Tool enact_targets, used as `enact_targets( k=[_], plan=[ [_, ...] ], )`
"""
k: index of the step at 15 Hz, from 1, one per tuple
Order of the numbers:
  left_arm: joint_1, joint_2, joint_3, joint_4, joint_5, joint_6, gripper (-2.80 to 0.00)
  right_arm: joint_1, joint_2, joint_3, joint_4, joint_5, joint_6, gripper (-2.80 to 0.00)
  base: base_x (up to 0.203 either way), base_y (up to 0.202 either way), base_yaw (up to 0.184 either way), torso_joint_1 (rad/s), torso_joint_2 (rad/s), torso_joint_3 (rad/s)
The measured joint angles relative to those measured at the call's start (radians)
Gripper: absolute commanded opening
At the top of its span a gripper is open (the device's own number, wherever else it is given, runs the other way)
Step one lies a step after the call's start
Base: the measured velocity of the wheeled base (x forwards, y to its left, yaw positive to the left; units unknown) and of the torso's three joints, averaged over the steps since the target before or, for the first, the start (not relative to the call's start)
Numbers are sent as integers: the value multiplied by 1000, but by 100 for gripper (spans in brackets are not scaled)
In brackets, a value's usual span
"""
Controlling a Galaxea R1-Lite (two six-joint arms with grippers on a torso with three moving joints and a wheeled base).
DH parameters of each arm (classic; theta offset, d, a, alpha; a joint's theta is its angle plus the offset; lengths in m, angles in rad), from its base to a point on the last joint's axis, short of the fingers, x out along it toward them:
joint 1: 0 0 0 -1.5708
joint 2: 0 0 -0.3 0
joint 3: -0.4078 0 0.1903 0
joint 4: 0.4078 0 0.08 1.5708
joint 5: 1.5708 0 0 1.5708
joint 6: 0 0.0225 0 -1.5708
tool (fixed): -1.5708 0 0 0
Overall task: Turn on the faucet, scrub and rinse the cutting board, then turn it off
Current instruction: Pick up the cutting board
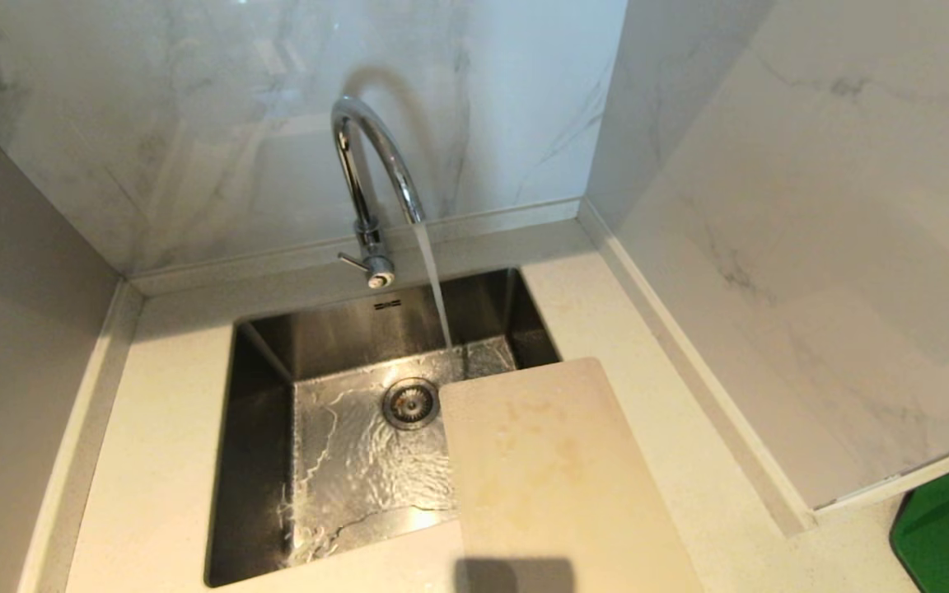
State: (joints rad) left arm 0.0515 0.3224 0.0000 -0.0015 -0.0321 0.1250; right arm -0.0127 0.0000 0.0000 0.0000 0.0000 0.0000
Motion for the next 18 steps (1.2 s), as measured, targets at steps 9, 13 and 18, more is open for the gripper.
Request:
enact_targets(
  k=[9,13,18],
  plan=[
    [-31,-264,0,5,-7,12,-280,0,0,0,0,0,0,-280,0,0,0,0,0,0],
    [-33,-315,0,4,0,-30,-280,0,0,0,0,0,0,-280,0,0,0,0,0,0],
    [-34,-324,0,3,5,-83,-280,0,0,0,0,0,0,-280,0,0,0,0,0,0]
  ],
)
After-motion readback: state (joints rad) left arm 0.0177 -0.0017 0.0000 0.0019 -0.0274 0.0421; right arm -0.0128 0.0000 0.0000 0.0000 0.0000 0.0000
